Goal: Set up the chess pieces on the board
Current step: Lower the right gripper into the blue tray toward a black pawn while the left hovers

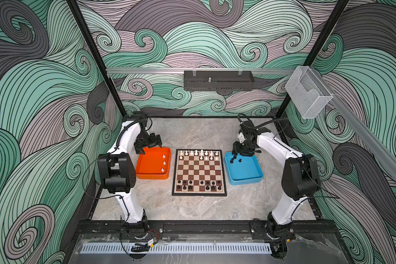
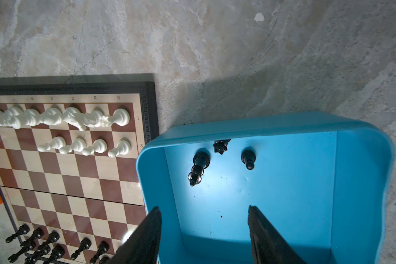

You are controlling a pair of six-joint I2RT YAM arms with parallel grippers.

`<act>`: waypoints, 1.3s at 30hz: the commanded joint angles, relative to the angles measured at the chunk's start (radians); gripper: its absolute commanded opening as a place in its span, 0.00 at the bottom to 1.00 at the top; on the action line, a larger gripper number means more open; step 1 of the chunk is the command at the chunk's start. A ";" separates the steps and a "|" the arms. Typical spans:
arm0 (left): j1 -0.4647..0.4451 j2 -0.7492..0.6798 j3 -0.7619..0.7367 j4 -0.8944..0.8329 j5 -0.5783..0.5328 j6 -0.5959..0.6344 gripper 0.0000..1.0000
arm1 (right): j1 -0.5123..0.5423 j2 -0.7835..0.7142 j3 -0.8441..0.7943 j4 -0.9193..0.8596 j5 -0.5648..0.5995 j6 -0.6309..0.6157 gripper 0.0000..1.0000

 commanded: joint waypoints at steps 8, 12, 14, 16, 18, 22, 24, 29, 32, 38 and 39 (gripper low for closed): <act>0.010 -0.014 -0.015 0.014 0.022 0.027 0.98 | 0.020 0.078 0.023 -0.005 0.047 0.015 0.54; 0.011 -0.011 -0.016 0.009 0.021 0.027 0.99 | 0.015 0.091 0.036 -0.007 0.043 0.022 0.54; 0.012 -0.010 -0.013 0.007 0.020 0.028 0.99 | 0.010 0.090 0.038 -0.006 0.033 0.030 0.53; 0.013 -0.008 -0.008 0.005 0.018 0.027 0.98 | 0.004 0.085 0.038 -0.004 0.029 0.040 0.53; 0.013 -0.004 -0.003 0.003 0.018 0.028 0.98 | -0.006 0.084 0.038 -0.005 0.027 0.054 0.53; 0.013 0.003 0.003 0.000 0.023 0.028 0.99 | -0.032 0.083 0.037 -0.005 0.023 0.077 0.53; 0.013 0.001 0.004 0.000 0.021 0.027 0.99 | -0.045 0.084 0.037 -0.005 0.031 0.092 0.53; 0.013 -0.002 -0.002 0.002 0.013 0.027 0.98 | -0.057 0.100 0.043 -0.001 0.046 0.110 0.50; 0.013 -0.002 -0.002 0.002 0.011 0.028 0.98 | -0.058 0.117 0.048 -0.001 0.048 0.115 0.48; 0.012 -0.002 0.009 -0.001 0.019 0.028 0.99 | -0.059 0.145 0.036 0.016 0.056 0.121 0.41; 0.013 -0.002 0.011 -0.003 0.020 0.028 0.99 | -0.059 0.147 0.032 0.020 0.060 0.122 0.40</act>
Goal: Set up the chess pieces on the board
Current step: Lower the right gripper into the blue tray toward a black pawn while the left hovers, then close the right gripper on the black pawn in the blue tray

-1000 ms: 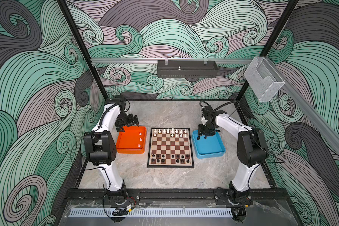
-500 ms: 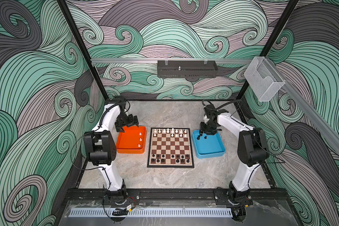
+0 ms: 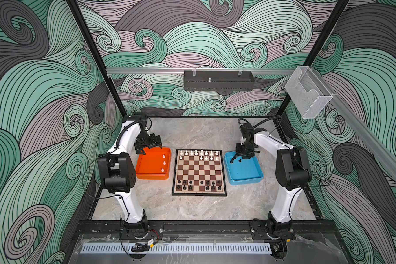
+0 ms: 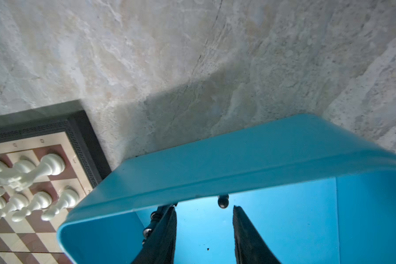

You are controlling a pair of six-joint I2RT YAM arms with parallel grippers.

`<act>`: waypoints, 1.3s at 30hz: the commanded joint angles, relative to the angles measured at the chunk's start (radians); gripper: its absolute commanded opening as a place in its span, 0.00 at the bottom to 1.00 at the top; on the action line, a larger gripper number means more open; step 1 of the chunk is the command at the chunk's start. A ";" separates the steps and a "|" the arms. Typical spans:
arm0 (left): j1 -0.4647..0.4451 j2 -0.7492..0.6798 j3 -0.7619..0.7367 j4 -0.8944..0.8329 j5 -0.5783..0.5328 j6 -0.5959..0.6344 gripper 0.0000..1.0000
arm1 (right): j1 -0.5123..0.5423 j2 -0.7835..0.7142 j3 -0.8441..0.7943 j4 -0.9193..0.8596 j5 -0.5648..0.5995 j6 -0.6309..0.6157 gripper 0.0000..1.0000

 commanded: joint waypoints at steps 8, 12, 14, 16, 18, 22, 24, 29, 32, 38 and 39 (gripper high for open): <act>0.008 -0.005 0.026 -0.019 0.010 0.008 0.99 | -0.004 0.023 -0.021 0.019 0.041 0.017 0.35; 0.009 -0.010 0.025 -0.019 0.008 0.008 0.99 | -0.005 0.001 -0.044 0.042 0.035 0.014 0.34; 0.010 -0.009 0.025 -0.021 0.008 0.007 0.99 | -0.007 -0.005 -0.041 0.041 0.030 0.014 0.34; 0.010 -0.009 0.025 -0.021 0.009 0.007 0.99 | -0.007 -0.013 -0.041 0.043 0.028 0.013 0.34; 0.009 -0.009 0.026 -0.021 0.012 0.008 0.99 | -0.007 -0.021 -0.043 0.042 0.027 0.012 0.35; 0.009 -0.007 0.025 -0.019 0.015 0.008 0.98 | -0.006 -0.027 -0.045 0.041 0.027 0.009 0.35; 0.010 -0.007 0.024 -0.019 0.017 0.008 0.98 | -0.008 -0.030 -0.051 0.040 0.027 0.010 0.35; 0.008 -0.009 0.019 -0.015 0.018 0.008 0.98 | -0.010 -0.056 -0.067 0.044 0.033 0.003 0.35; 0.010 -0.006 0.019 -0.013 0.024 0.006 0.99 | -0.012 -0.058 -0.076 0.044 0.035 0.000 0.35; 0.009 -0.001 0.025 -0.010 0.032 0.005 0.99 | -0.015 -0.031 -0.076 0.044 0.031 0.000 0.34; 0.009 -0.001 0.025 -0.011 0.031 0.005 0.99 | -0.014 -0.025 -0.074 0.044 0.031 -0.001 0.34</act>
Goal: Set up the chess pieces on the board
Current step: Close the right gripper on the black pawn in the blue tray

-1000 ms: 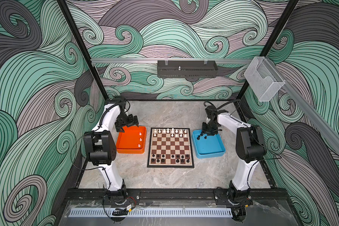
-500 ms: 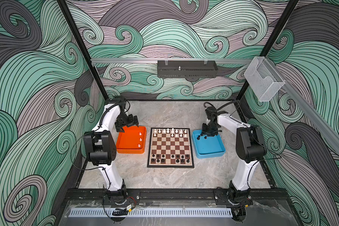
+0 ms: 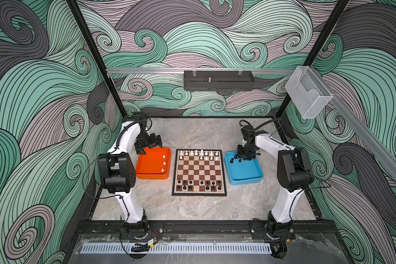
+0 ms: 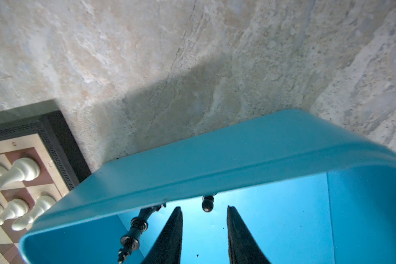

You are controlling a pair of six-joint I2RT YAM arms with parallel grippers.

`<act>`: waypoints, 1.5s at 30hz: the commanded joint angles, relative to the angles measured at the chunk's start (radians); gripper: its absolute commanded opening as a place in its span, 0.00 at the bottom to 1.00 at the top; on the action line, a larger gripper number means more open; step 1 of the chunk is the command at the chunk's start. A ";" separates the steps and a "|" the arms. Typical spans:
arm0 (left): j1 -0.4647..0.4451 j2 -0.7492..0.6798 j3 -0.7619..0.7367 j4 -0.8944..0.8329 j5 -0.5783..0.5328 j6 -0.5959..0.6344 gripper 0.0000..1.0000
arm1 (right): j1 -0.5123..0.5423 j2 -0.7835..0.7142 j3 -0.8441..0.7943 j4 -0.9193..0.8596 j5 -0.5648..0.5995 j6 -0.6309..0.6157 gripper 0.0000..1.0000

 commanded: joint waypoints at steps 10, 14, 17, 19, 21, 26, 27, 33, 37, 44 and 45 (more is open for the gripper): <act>0.008 0.009 0.023 -0.006 0.010 0.005 0.98 | -0.004 0.049 0.016 -0.003 0.006 -0.009 0.31; 0.009 0.011 0.024 -0.008 0.007 0.004 0.99 | -0.004 0.058 0.018 -0.001 0.007 -0.009 0.29; 0.009 0.017 0.026 -0.008 0.007 0.005 0.98 | -0.004 0.064 0.023 -0.002 0.006 -0.010 0.28; 0.010 0.020 0.028 -0.008 0.007 0.003 0.98 | -0.004 0.067 0.027 -0.004 0.008 -0.012 0.27; 0.009 0.022 0.030 -0.007 0.007 0.003 0.98 | -0.003 0.072 0.032 -0.003 0.008 -0.013 0.26; 0.009 0.029 0.031 -0.006 0.007 0.002 0.98 | -0.003 0.079 0.040 0.000 0.008 -0.016 0.24; 0.009 0.029 0.032 -0.007 0.007 0.002 0.99 | -0.004 0.079 0.040 0.001 0.010 -0.018 0.23; 0.009 0.032 0.034 -0.006 0.007 0.001 0.99 | -0.004 0.079 0.044 0.001 0.014 -0.025 0.21; 0.009 0.033 0.034 -0.005 0.007 -0.001 0.99 | -0.003 0.075 0.044 0.001 0.016 -0.027 0.19; 0.009 0.032 0.032 -0.006 0.008 -0.001 0.98 | -0.004 0.071 0.039 0.001 0.015 -0.030 0.16; 0.009 0.031 0.031 -0.005 0.008 -0.002 0.99 | -0.003 0.068 0.037 0.002 0.015 -0.030 0.15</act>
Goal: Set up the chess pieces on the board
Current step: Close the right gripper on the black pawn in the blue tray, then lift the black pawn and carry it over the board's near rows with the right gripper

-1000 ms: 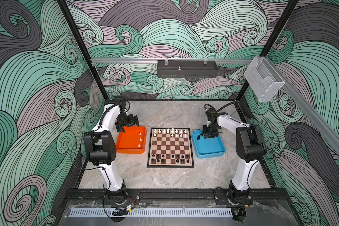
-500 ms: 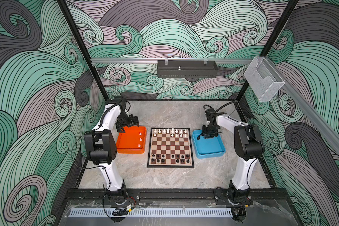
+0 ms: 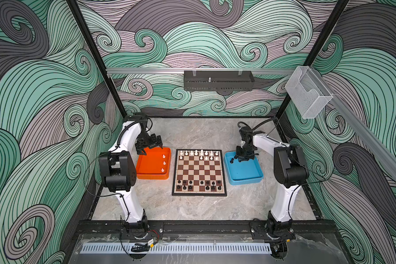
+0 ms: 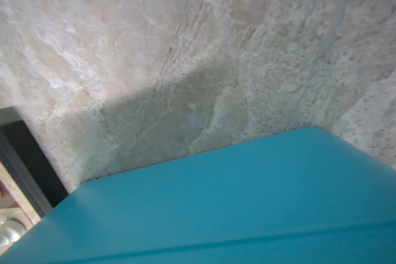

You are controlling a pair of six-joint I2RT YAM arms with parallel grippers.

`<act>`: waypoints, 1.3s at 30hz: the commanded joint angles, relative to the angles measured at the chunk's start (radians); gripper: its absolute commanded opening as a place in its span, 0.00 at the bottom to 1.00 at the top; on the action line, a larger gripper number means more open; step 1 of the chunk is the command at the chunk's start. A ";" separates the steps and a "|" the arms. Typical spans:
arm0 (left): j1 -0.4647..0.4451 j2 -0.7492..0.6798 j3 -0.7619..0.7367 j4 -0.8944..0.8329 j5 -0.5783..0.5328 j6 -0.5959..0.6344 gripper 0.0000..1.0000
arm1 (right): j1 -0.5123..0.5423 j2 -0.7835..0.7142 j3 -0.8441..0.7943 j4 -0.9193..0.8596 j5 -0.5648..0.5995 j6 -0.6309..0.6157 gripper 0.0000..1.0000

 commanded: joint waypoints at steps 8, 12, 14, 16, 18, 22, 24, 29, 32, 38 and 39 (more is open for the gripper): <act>0.008 0.000 0.016 0.003 0.013 0.000 0.99 | -0.003 -0.030 0.002 -0.009 0.006 -0.006 0.12; 0.008 0.001 0.019 0.003 0.026 -0.004 0.99 | -0.004 -0.054 -0.011 -0.010 0.011 -0.011 0.11; 0.007 -0.003 0.019 0.004 0.031 -0.003 0.98 | -0.004 -0.069 -0.017 -0.011 0.012 -0.014 0.11; 0.009 -0.008 0.016 0.005 0.034 -0.002 0.99 | -0.003 -0.086 -0.026 -0.010 0.012 -0.016 0.11; 0.009 -0.015 0.011 0.008 0.038 -0.003 0.98 | -0.004 -0.101 -0.034 -0.010 0.011 -0.021 0.11; 0.008 -0.027 -0.002 0.009 0.051 -0.004 0.99 | -0.004 -0.126 -0.045 -0.013 0.003 -0.028 0.11; 0.008 -0.036 -0.007 0.008 0.051 -0.003 0.98 | -0.004 -0.142 -0.051 -0.014 0.001 -0.032 0.11; 0.009 -0.071 -0.014 0.007 0.051 -0.010 0.98 | -0.001 -0.177 -0.060 -0.014 -0.014 -0.046 0.11; 0.008 -0.095 -0.032 0.013 0.049 -0.013 0.98 | 0.005 -0.196 -0.054 -0.024 -0.030 -0.053 0.11; 0.008 -0.133 -0.078 0.026 0.046 -0.009 0.98 | 0.050 -0.260 -0.044 -0.060 -0.020 -0.081 0.12; 0.009 -0.139 -0.086 0.029 0.043 -0.006 0.99 | 0.063 -0.274 -0.045 -0.066 -0.018 -0.084 0.12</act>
